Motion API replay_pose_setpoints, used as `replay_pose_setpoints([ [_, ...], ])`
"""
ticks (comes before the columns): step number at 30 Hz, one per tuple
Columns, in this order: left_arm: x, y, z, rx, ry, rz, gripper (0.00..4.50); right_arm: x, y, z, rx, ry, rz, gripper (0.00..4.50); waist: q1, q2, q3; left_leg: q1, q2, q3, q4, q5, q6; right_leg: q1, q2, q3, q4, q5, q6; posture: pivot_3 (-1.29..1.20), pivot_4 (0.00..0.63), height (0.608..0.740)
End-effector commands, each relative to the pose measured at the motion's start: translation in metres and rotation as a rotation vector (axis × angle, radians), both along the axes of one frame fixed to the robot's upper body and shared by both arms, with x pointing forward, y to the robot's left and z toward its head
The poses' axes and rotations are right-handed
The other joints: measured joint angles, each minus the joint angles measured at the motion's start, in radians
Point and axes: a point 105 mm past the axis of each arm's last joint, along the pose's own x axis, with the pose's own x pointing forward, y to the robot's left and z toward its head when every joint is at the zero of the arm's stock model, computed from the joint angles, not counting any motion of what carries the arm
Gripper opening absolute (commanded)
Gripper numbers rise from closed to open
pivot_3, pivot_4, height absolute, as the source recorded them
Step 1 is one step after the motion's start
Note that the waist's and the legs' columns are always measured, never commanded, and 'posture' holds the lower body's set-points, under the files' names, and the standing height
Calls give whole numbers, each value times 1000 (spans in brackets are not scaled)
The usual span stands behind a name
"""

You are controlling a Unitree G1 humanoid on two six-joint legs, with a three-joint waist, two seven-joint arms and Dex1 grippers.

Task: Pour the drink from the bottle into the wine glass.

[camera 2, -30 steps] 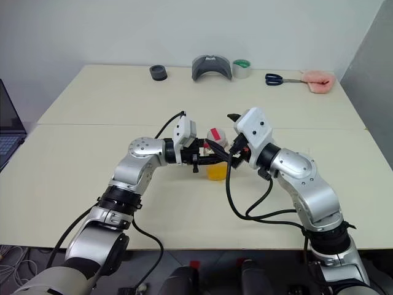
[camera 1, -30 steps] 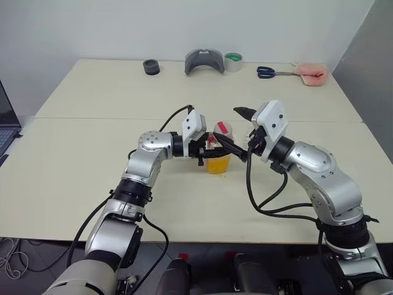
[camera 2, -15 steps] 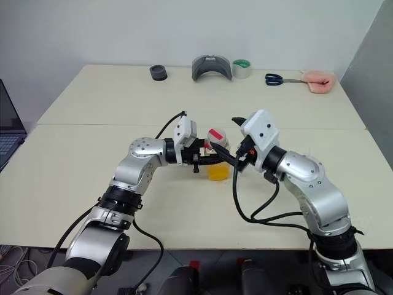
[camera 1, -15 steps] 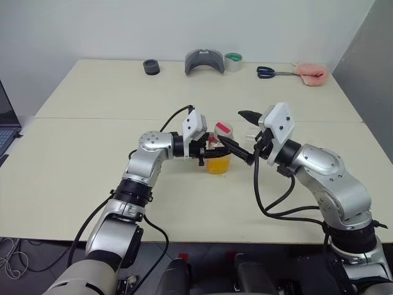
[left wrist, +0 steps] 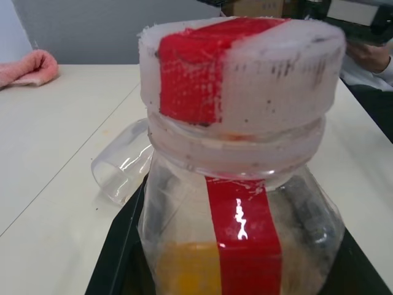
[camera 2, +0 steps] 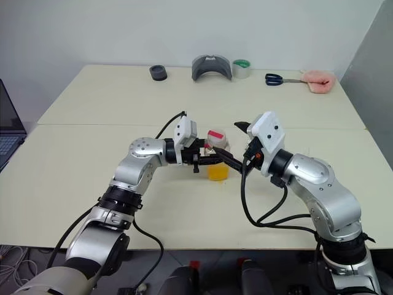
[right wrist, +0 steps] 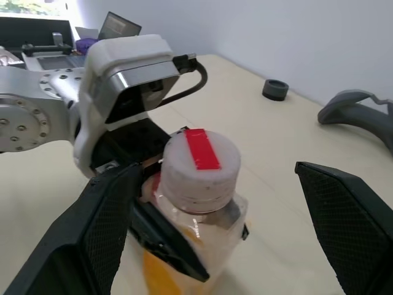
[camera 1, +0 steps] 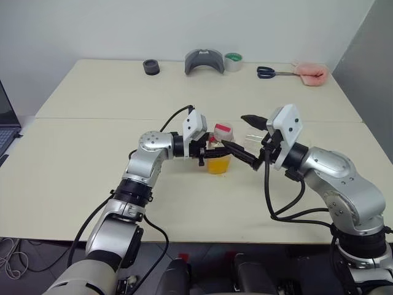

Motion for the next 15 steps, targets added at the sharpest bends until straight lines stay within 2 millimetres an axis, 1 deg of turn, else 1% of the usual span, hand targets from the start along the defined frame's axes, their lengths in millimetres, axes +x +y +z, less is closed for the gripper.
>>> replay_pose_setpoints([
  [1,-2,-2,16,-29,-63,-17,1724,-11,2,15,11,-50,40,4333,0,0,0,0,0,0,0,0,0,0,0,0,0,0,0,0,150,740],
  [4,-2,-2,16,-29,-64,-17,1724,-6,8,18,6,-75,24,4333,-1,0,0,0,0,0,0,0,0,0,0,0,0,0,0,0,150,740],
  [10,-2,-3,16,-30,-64,-19,1724,4,21,17,-21,-117,2,4333,0,0,0,0,0,0,0,0,0,0,0,0,0,0,0,0,150,740],
  [15,-2,-3,16,-30,-65,-21,1724,10,24,16,-24,-133,-11,4333,0,0,0,0,0,0,0,0,0,0,0,0,0,0,0,0,150,740],
])
